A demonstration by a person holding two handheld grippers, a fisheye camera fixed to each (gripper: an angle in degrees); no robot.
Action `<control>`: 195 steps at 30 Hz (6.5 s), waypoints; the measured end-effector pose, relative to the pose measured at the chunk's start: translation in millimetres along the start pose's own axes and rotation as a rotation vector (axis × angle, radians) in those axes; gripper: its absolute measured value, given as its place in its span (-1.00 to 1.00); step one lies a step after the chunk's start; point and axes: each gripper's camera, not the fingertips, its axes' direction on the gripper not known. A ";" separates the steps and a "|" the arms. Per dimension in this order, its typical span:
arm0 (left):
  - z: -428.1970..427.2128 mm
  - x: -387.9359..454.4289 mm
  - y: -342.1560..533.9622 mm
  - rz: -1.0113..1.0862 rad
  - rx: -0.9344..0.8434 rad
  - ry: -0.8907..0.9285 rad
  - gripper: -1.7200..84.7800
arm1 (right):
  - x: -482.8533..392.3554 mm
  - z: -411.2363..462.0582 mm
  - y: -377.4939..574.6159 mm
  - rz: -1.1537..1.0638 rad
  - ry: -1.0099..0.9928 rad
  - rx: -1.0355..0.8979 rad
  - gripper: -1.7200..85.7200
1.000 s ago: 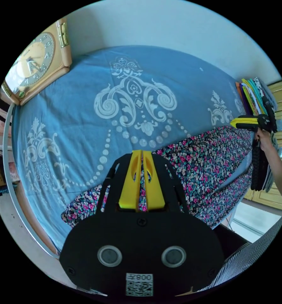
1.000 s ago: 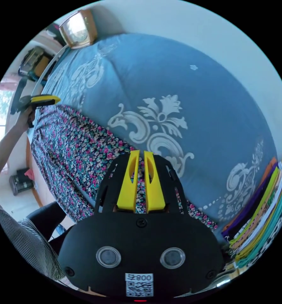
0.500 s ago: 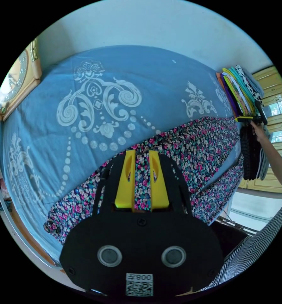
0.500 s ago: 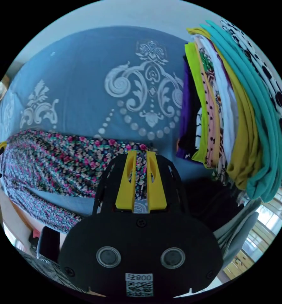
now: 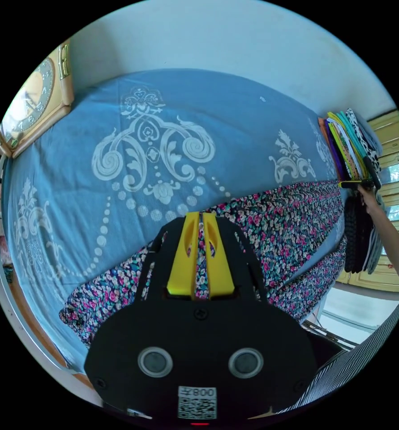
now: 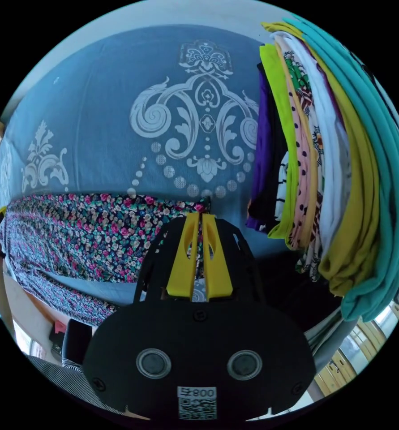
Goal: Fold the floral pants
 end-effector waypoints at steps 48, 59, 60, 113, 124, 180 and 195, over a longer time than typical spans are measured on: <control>-205.8 -409.2 483.7 -0.699 0.175 0.091 -0.87 | -560.3 -302.8 77.0 -0.805 -0.411 0.310 -0.93; -179.7 -393.6 629.3 -0.834 -0.075 0.119 -0.91 | -608.0 -243.6 311.7 -1.157 -0.393 -0.056 -0.95; -181.2 -398.5 635.2 -0.845 -0.051 0.145 -0.91 | -617.1 -225.2 328.5 -1.191 -0.355 -0.132 -0.95; -227.8 -380.9 533.8 -0.798 -0.086 0.080 -0.94 | -634.2 -306.9 293.2 -1.186 -0.623 -0.095 -0.96; -231.1 -346.3 329.1 -0.345 0.065 0.079 -0.80 | -561.2 -409.8 157.1 -0.902 -0.443 0.330 -0.92; -215.4 -124.1 326.1 -0.141 -0.262 -0.206 -0.95 | -561.2 -440.2 274.5 -1.030 -0.347 0.154 -0.95; -154.8 -91.0 394.4 -0.145 -0.428 -0.231 -0.95 | -557.9 -357.4 329.1 -1.090 -0.399 -0.034 -0.95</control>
